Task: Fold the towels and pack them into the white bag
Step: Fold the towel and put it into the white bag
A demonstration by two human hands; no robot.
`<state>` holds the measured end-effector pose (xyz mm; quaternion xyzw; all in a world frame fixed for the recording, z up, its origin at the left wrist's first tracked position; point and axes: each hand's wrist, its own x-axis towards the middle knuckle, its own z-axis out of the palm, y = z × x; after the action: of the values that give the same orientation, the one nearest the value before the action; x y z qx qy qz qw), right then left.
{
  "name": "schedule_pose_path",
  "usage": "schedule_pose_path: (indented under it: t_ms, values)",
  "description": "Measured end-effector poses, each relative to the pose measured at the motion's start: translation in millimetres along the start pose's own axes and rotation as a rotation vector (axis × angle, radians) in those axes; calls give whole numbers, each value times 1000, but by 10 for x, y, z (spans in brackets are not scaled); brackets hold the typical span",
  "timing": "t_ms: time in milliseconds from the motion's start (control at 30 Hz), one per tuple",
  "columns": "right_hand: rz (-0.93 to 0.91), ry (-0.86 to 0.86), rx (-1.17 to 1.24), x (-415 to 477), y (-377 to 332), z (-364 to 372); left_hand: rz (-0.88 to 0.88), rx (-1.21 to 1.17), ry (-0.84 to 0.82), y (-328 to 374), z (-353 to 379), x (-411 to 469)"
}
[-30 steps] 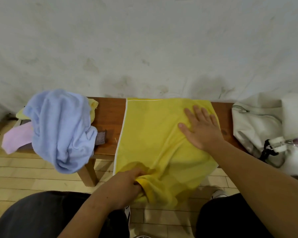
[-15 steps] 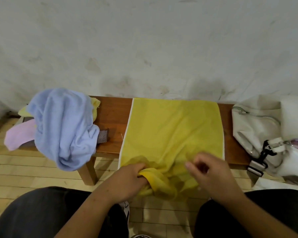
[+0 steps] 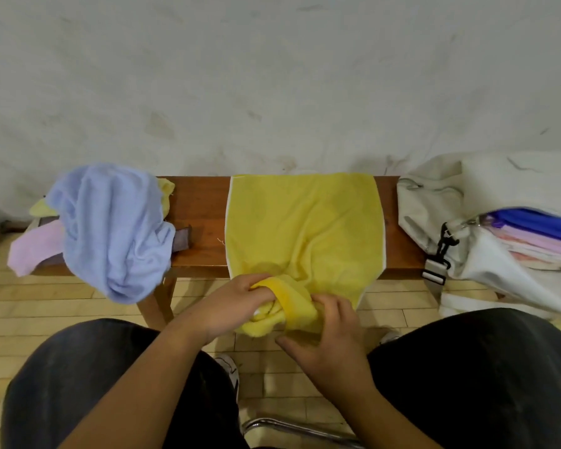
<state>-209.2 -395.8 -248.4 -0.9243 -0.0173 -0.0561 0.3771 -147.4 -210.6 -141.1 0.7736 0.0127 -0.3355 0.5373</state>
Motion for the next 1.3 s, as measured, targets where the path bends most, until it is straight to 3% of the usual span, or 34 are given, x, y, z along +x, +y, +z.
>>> schedule_pose_path:
  t_ms: [233,533,700,833,967,1100,1300]
  values:
    - [-18,183,78,29,-324,92,15,26,73,-95,28,-48]
    - [147,91,87,130,-177,-147,45,99,57,-109,67,-19]
    - [-61,65,217,166,-372,-120,62,138,62,-92,75,-1]
    - [-101,99,202,216,-449,-110,69,188,50,-116,52,6]
    - [-12,183,217,285,-375,-250,131,196,72,-156,7,13]
    - [90,150,124,351,-88,-433,193,184,146,-179,-92,13]
    - [356,152,180,352,270,-749,237,75,349,-189,-220,29]
